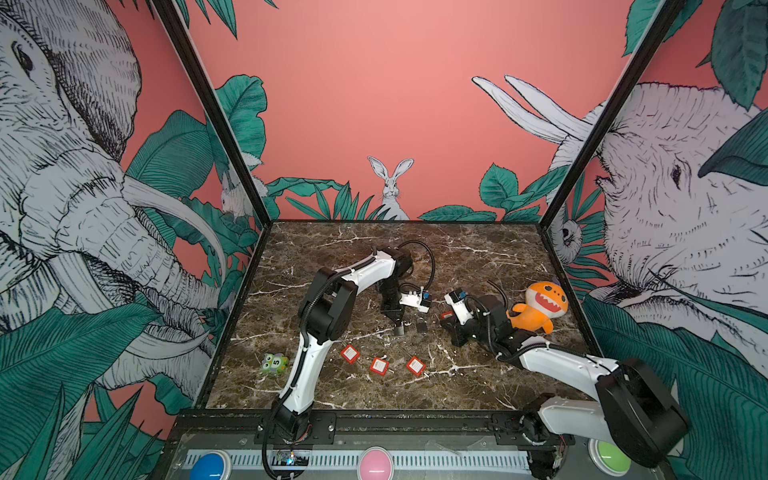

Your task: Lock with the key

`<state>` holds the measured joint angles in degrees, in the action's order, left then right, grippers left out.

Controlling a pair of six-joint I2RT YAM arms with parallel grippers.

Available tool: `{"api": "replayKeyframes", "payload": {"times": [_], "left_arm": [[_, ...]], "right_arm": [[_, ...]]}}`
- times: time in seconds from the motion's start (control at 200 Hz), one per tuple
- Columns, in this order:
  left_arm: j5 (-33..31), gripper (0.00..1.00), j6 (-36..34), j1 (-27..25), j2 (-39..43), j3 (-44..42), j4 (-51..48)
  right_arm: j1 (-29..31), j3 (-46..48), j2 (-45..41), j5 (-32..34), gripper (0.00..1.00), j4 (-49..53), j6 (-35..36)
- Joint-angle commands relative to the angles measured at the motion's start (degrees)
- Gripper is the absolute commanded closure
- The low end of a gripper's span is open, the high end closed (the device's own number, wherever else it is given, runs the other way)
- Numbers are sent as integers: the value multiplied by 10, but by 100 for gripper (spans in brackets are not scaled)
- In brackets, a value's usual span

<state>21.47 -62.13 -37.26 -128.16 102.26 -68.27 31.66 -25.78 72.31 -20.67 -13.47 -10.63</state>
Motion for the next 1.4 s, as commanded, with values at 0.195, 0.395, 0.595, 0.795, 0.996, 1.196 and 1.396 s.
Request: {"api": "replayKeyframes", "payload": {"times": [0.195,0.395,0.595,0.795,0.996,1.196,1.396], "left_arm": [[-14,77,6,0,15,-15,45],[-11,73,23,10,51,-40,87],[0,72,62,32,125,-107,184],[4,72,140,70,227,-223,355],[21,72,255,118,311,-321,501],[13,72,270,126,355,-385,553],[10,72,255,127,369,-403,541]], "right_arm": [[11,-13,13,-7,100,-5,-15],[15,-26,16,-4,100,11,-16],[59,-97,52,34,100,101,-3],[97,-154,103,49,100,122,-12],[122,-244,189,47,100,187,-21],[133,-306,262,58,100,235,-29],[133,-316,280,85,100,244,-40]]}}
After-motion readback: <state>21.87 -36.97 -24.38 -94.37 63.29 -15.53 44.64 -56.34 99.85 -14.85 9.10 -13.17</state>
